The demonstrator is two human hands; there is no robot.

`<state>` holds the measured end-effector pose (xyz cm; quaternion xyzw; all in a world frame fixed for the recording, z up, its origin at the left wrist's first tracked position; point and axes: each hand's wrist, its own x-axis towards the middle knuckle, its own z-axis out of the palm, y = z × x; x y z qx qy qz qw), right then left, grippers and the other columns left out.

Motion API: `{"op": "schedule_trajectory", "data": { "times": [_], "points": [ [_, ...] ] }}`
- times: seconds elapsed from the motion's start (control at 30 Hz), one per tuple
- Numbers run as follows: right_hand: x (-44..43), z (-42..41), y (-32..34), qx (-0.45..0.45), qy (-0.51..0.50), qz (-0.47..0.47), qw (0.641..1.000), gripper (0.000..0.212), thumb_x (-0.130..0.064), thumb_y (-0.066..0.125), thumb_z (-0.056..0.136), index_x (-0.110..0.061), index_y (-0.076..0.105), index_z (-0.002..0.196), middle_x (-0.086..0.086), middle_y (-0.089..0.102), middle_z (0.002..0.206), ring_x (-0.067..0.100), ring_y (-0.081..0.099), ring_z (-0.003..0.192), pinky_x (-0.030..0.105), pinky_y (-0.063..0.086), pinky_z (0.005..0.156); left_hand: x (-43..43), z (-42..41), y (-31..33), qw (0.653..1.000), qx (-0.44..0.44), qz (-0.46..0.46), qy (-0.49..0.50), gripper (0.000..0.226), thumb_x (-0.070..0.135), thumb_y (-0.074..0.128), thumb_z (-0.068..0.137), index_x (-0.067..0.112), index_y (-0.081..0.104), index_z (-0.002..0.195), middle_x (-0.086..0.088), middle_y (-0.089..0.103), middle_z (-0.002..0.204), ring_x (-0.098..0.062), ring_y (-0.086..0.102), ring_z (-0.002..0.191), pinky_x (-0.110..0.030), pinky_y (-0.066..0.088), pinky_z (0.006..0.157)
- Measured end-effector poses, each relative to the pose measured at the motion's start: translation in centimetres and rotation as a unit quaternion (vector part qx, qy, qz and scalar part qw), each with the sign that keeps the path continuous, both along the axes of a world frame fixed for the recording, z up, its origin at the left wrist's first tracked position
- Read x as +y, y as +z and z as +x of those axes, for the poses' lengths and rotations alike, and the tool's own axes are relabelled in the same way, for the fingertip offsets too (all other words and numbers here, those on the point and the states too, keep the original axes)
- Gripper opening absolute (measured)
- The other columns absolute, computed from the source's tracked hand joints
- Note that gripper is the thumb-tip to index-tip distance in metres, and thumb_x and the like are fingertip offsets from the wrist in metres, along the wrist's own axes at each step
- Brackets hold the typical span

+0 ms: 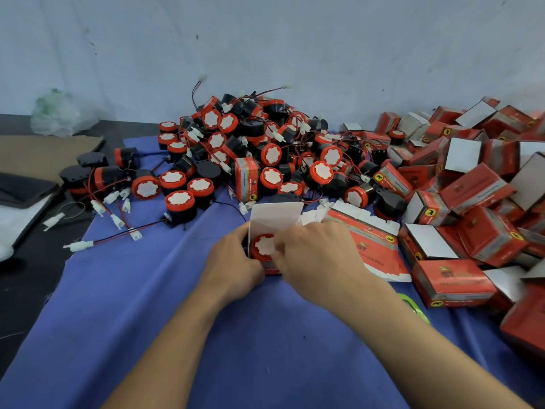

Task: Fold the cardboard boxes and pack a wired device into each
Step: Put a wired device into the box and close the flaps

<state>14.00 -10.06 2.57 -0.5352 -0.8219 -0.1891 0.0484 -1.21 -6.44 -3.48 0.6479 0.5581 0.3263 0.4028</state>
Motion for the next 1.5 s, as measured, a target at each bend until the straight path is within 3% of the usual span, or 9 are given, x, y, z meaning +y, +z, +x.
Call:
{"op": "schedule_trajectory", "data": {
  "times": [0.17, 0.4, 0.47, 0.73, 0.83, 0.97, 1.1, 1.27, 1.5],
  "points": [
    [-0.7, 0.9, 1.0, 0.094, -0.024, -0.131, 0.987, 0.030, -0.016, 0.056, 0.090, -0.034, 0.060, 0.114, -0.005, 0.062, 0.083, 0.019, 0.050, 0.070, 0.027, 0.023, 0.058, 0.0, 0.3, -0.2, 0.997, -0.076, -0.016, 0.005, 0.044, 0.036, 0.067, 0.075, 0.044, 0.070, 0.119, 0.017, 0.076, 0.111, -0.011, 0.069, 0.107, -0.043, 0.058, 0.095],
    [-1.7, 4.3, 0.0, 0.254, -0.101, 0.014, 0.962, 0.039, -0.034, 0.076, 0.086, -0.038, 0.068, 0.124, -0.006, 0.072, 0.095, 0.021, 0.051, 0.091, 0.030, 0.036, 0.082, 0.7, 0.4, -1.1, 0.999, -0.019, 0.018, 0.037, 0.017, 0.041, 0.069, 0.092, 0.044, 0.067, 0.109, 0.018, 0.072, 0.104, -0.006, 0.065, 0.099, -0.028, 0.052, 0.078],
    [-1.9, 4.7, -0.1, 0.270, -0.142, -0.052, 0.951, 0.048, -0.046, 0.073, 0.087, -0.039, 0.056, 0.131, -0.008, 0.072, 0.113, 0.019, 0.059, 0.103, 0.034, 0.044, 0.086, 0.9, 0.6, -1.2, 0.999, -0.013, 0.018, 0.044, 0.021, 0.040, 0.069, 0.095, 0.040, 0.068, 0.115, 0.018, 0.071, 0.106, -0.006, 0.065, 0.100, -0.026, 0.051, 0.077],
    [-3.2, 5.5, 1.5, 0.275, -0.166, -0.233, 0.918, 0.009, -0.042, 0.070, 0.089, -0.035, 0.069, 0.084, -0.015, 0.068, 0.074, 0.004, 0.061, 0.071, 0.024, 0.051, 0.060, 1.0, 0.6, -1.5, 0.998, -0.014, 0.031, 0.046, 0.019, 0.040, 0.069, 0.094, 0.045, 0.065, 0.112, 0.024, 0.069, 0.103, -0.001, 0.063, 0.097, -0.021, 0.049, 0.072],
    [-3.6, 5.1, 3.0, 0.233, -0.142, -0.279, 0.921, 0.009, -0.033, 0.070, 0.089, -0.038, 0.070, 0.097, -0.019, 0.067, 0.075, -0.002, 0.058, 0.070, 0.010, 0.041, 0.056, 0.9, 0.6, -1.5, 0.999, -0.018, 0.023, 0.045, 0.021, 0.040, 0.070, 0.094, 0.044, 0.064, 0.114, 0.022, 0.069, 0.105, -0.004, 0.064, 0.098, -0.024, 0.052, 0.075],
    [-3.1, 2.7, 4.3, 0.199, -0.124, -0.199, 0.952, 0.028, -0.012, 0.058, 0.090, -0.032, 0.076, 0.100, -0.006, 0.071, 0.093, 0.018, 0.065, 0.083, 0.035, 0.058, 0.072, 0.9, 0.6, -1.3, 0.999, -0.016, 0.029, 0.035, 0.019, 0.048, 0.068, 0.090, 0.045, 0.065, 0.108, 0.020, 0.071, 0.101, -0.006, 0.066, 0.095, -0.026, 0.054, 0.075],
    [-1.7, -0.3, 4.7, 0.113, -0.064, -0.153, 0.980, 0.021, -0.006, 0.059, 0.087, -0.021, 0.071, 0.095, -0.001, 0.061, 0.091, 0.022, 0.050, 0.079, 0.030, 0.037, 0.065, 0.9, 0.8, -1.3, 0.999, -0.013, 0.028, 0.041, 0.012, 0.043, 0.069, 0.088, 0.043, 0.066, 0.099, 0.015, 0.073, 0.091, -0.008, 0.067, 0.085, -0.026, 0.051, 0.067],
    [0.0, -1.4, 3.3, -0.017, 0.007, -0.073, 0.997, 0.040, -0.013, 0.052, 0.092, -0.022, 0.024, 0.065, -0.002, 0.039, 0.079, 0.021, 0.035, 0.079, 0.036, 0.024, 0.076, 1.2, 0.5, -1.6, 0.999, -0.003, 0.038, 0.021, 0.013, 0.032, 0.071, 0.088, 0.042, 0.062, 0.088, 0.023, 0.071, 0.079, 0.001, 0.066, 0.075, -0.016, 0.045, 0.058],
    [1.4, -1.2, 1.6, -0.159, 0.061, -0.066, 0.983, 0.026, -0.030, 0.056, 0.101, -0.025, 0.046, 0.077, -0.005, 0.058, 0.077, 0.016, 0.040, 0.061, 0.036, 0.027, 0.078, 1.1, 0.5, -1.5, 0.999, -0.005, 0.038, 0.018, 0.022, 0.032, 0.073, 0.092, 0.047, 0.063, 0.105, 0.024, 0.073, 0.089, 0.003, 0.068, 0.083, -0.011, 0.048, 0.060]
  ]
}}
